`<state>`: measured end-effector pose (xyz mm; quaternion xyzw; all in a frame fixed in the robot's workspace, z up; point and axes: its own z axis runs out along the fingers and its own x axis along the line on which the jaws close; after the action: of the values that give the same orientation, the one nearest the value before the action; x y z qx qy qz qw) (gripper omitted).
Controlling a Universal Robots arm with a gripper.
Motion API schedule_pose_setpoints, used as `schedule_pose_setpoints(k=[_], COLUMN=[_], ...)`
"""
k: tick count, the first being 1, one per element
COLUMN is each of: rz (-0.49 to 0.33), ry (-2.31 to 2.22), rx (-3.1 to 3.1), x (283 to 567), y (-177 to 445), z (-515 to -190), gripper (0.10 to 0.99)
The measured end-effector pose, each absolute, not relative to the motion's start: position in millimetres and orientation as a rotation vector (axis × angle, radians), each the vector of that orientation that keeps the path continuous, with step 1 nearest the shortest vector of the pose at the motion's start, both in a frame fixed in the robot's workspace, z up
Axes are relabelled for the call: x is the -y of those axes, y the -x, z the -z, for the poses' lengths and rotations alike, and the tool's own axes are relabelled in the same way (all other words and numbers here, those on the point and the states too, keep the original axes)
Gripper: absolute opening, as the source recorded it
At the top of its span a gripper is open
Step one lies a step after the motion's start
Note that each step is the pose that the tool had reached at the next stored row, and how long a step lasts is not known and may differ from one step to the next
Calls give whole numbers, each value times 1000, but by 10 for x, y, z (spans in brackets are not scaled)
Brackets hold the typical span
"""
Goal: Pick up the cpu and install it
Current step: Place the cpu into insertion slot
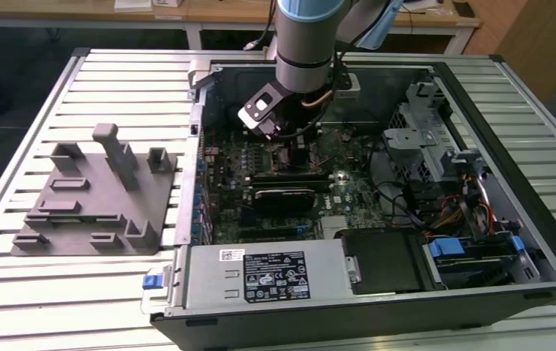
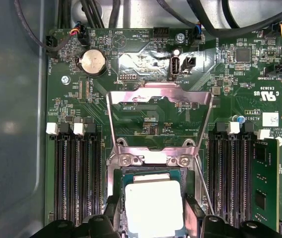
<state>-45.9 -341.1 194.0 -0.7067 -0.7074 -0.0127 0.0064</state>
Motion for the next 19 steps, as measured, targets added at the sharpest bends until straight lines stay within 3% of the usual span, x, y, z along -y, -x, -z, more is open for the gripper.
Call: schedule_pose_setpoints(k=[8, 9, 19], rz=[40, 40, 40], ry=[2213, 2213, 2270], rx=[2212, 2212, 2154], x=[3411, 3412, 3411], y=[460, 460, 459], z=[-1940, -1940, -1961], gripper=[600, 541, 541])
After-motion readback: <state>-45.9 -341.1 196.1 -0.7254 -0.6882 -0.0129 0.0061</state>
